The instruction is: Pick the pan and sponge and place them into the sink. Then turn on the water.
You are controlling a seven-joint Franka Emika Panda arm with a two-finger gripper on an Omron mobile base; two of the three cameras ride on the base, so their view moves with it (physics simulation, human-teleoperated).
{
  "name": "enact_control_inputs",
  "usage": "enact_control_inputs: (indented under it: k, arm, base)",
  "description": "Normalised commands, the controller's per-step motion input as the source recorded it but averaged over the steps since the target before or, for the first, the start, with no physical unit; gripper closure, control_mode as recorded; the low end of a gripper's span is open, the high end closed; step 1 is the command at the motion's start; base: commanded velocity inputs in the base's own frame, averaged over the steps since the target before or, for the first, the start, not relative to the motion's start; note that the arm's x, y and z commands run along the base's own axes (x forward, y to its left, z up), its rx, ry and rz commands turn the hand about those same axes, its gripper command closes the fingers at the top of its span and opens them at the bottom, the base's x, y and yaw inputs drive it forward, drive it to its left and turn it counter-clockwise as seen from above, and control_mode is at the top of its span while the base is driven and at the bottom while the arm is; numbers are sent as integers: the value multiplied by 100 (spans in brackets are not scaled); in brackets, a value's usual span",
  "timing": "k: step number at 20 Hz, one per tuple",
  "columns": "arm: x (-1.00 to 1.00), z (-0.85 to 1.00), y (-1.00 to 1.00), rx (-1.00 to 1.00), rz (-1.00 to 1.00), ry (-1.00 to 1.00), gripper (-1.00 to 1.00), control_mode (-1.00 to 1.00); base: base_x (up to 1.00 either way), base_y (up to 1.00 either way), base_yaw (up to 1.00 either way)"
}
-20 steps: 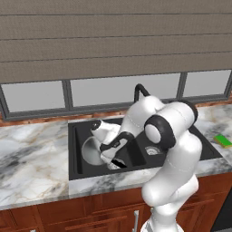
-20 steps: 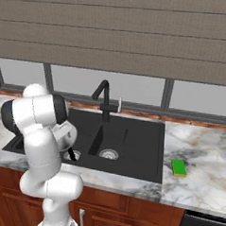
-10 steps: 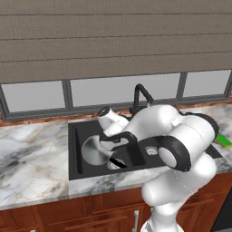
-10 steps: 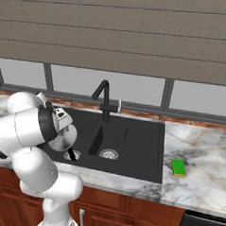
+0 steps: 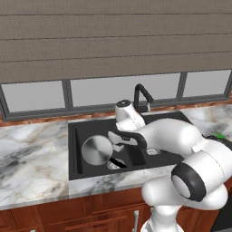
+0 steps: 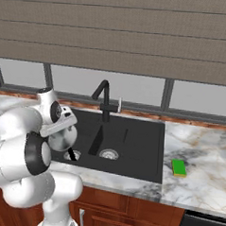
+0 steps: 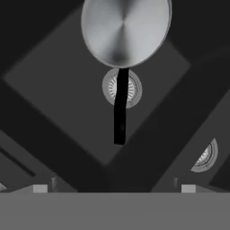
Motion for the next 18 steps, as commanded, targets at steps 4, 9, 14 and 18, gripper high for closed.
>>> enact_control_inputs:
  k: [4, 9, 14, 18]
  arm:
    - [-24, 33, -37, 14, 0, 0, -100, -100]
    - [-8, 29, -35, 7, 0, 0, -100, -100]
    - [-3, 7, -29, 0, 0, 0, -100, -100]
    - [-7, 11, -26, 0, -7, -2, -100, -100]
  base:
    - [0, 0, 0]
    - [0, 0, 0]
    - [0, 0, 0]
    - [0, 0, 0]
